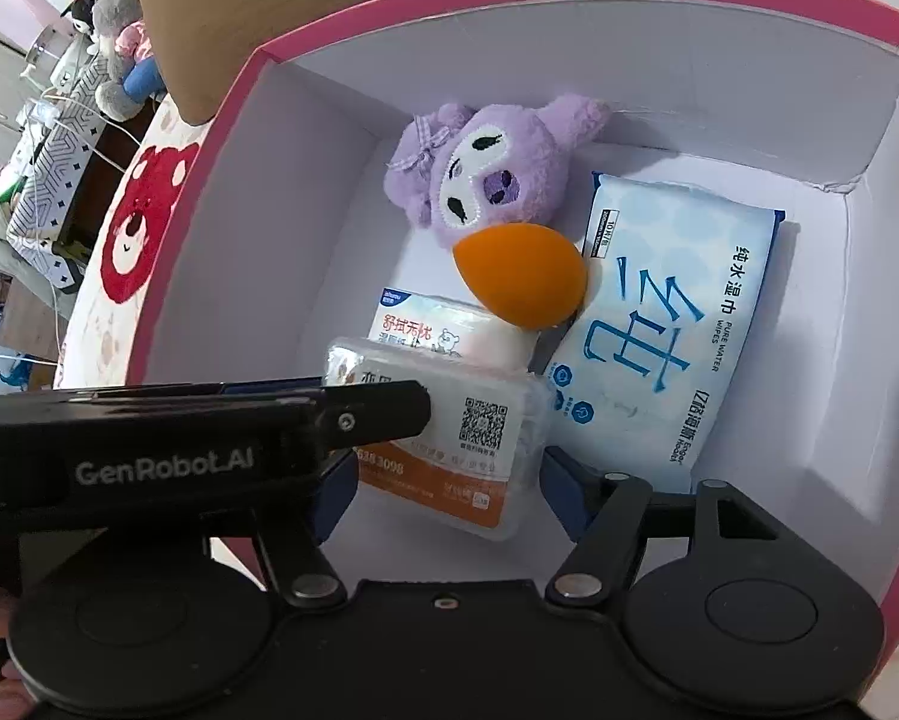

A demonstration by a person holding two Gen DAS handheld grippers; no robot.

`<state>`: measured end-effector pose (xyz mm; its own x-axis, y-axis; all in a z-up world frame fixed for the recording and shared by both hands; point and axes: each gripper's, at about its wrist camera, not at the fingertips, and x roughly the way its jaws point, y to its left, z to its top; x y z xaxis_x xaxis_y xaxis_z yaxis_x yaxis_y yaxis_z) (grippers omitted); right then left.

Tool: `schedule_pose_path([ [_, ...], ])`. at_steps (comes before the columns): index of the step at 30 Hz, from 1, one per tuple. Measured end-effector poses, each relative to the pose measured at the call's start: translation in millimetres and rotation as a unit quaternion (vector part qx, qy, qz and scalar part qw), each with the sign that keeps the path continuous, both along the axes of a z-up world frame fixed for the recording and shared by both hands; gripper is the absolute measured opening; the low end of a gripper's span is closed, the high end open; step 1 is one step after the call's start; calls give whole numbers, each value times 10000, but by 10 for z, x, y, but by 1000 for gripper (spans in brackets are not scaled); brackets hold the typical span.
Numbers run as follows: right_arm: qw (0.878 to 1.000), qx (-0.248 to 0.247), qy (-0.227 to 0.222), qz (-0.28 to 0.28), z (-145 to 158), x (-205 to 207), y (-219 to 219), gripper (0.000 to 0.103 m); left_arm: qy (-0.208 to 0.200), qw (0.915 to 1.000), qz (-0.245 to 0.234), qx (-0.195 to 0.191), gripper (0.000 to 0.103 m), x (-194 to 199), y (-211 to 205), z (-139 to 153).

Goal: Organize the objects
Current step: 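Lower the plastic box into the pink box and open both grippers, then withdraw both open grippers from the pink box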

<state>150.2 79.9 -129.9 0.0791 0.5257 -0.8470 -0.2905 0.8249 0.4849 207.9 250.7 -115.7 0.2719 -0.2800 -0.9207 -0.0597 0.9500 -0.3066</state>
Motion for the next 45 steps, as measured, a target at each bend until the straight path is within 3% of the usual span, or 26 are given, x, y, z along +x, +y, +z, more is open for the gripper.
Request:
schedule_pose_path([
  [5,9998,152,41,-89,11,-20,-78,73,-7,9999,8,-159,53,-5,22,-40],
  [7,9996,249,-27,-96,28,-46,-107,71,-272,9991,-326,-68,50,-51,1,-11],
  [9,9995,238,-188,39,41,-67,-107,59,-388,9980,-494,99,46,-92,-3,36],
  [13,9990,174,-396,108,63,-83,-146,52,-383,9980,-499,72,42,-112,32,76],
  [18,9950,-387,-847,350,121,-194,-51,53,-394,9977,-556,65,41,-185,-41,37],
  [28,9921,-285,-1135,448,284,-296,-223,54,-874,9926,-683,486,42,-281,-123,204],
  [35,9859,-144,-1569,566,555,-485,-415,55,-1106,9924,-424,335,48,-391,-193,490],
  [45,9755,-174,-2080,694,953,-782,-653,59,-1127,9931,-326,75,53,-708,-331,869],
])
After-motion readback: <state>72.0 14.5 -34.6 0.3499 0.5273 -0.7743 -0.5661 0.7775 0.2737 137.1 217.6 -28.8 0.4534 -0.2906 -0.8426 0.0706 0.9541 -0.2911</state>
